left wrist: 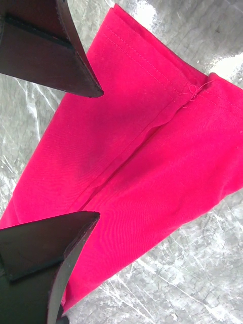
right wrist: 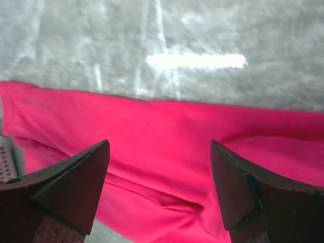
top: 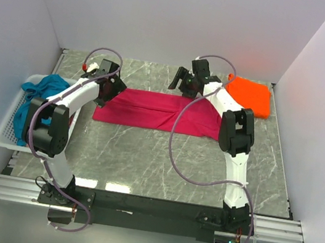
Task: Fold and stack the t-shirts
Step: Fold the tshirt
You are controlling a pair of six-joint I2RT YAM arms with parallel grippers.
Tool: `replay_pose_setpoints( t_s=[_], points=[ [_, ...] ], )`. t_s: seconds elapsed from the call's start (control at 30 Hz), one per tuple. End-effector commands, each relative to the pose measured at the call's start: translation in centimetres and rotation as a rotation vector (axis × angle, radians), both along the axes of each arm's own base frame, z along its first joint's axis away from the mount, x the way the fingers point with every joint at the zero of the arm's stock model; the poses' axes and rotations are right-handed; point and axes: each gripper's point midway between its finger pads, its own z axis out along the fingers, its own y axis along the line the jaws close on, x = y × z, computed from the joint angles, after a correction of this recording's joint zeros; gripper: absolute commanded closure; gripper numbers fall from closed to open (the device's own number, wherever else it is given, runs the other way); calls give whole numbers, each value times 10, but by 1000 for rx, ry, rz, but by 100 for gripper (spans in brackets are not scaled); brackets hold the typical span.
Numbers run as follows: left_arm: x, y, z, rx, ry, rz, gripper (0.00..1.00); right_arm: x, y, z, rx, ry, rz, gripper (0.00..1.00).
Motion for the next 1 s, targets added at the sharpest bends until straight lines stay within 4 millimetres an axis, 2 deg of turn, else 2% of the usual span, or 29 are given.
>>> replay_pose_setpoints(
  t_s=[0.0, 0.03, 0.07, 0.1, 0.13, 0.17, 0.2, 0.23, 0.27, 0.3, 0.37, 0.4, 0.43, 0.47, 0.5, 0.6, 0.63, 0.67, 0.7, 0.73, 0.77, 0.8, 0.83, 0.87, 0.9, 0.93, 0.97],
  points=[
    [8, 5, 21, 27, -59, -8, 1, 12, 8, 49, 44, -109, -5, 14],
    [10, 2, 23, 25, -64, -23, 1, 8, 4, 51, 22, -113, 2, 14],
    [14, 1, 26, 22, -78, -34, 1, 7, -6, 65, -7, -143, -27, 14],
    [20, -3, 26, 26, -82, -64, 0, -2, -14, 54, -40, -117, -40, 14],
    [24, -8, 26, 10, -83, -91, 1, -8, -24, 53, -64, -107, -63, 13],
    [29, -13, 24, 2, -85, -112, 1, -14, -33, 68, -67, -123, -87, 13],
    [38, -17, 20, 3, -81, -139, 0, -31, -47, 44, -105, -62, -117, 13],
    [43, -18, 17, 8, -75, -145, 0, -40, -54, 40, -107, -40, -139, 13],
    [54, -22, 24, 3, -94, -160, 1, -48, -67, 47, -114, -48, -171, 13],
    [57, -23, 6, 14, -47, -174, 0, -67, -77, 23, -134, 18, -191, 13],
    [71, -26, 4, 22, -46, -182, 1, -83, -94, 14, -147, 57, -223, 12],
    [71, -26, -14, 32, 0, -189, 1, -97, -97, -2, -147, 110, -224, 12],
    [74, -26, -18, 39, 11, -190, 1, -103, -98, -6, -140, 121, -215, 12],
    [77, -27, -20, 42, 15, -194, 0, -114, -101, -20, -150, 155, -213, 12],
    [76, -26, -32, 46, 42, -193, 1, -117, -100, -25, -144, 169, -210, 12],
    [65, -24, -51, 46, 78, -197, 1, -114, -100, -40, -149, 206, -205, 12],
    [63, -25, -55, 45, 80, -202, 1, -113, -102, -50, -155, 235, -200, 12],
    [51, -24, -68, 38, 119, -206, 1, -102, -99, -45, -150, 215, -194, 12],
    [42, -28, -72, 13, 143, -224, 1, -97, -97, -46, -158, 212, -183, 12],
    [32, -31, -77, 5, 169, -233, 1, -98, -93, -61, -158, 257, -155, 12],
    [4, -28, -96, 9, 251, -229, 1, -82, -87, -52, -142, 229, -143, 12],
    [-7, -29, -92, -2, 256, -217, 1, -77, -84, -53, -141, 227, -128, 12],
    [-24, -37, -95, -19, 281, -239, 1, -75, -79, -66, -142, 256, -105, 12],
    [-60, -35, -113, -24, 356, -241, 1, -58, -71, -53, -112, 216, -84, 12],
    [-69, -42, -99, -54, 317, -258, 1, -49, -67, -51, -108, 203, -60, 12],
    [-89, -57, -99, -93, 331, -301, 1, -48, -64, -68, -115, 242, -39, 12],
    [-123, -64, -101, -144, 361, -335, 1, -26, -53, -46, -76, 190, -16, 12]
  ],
)
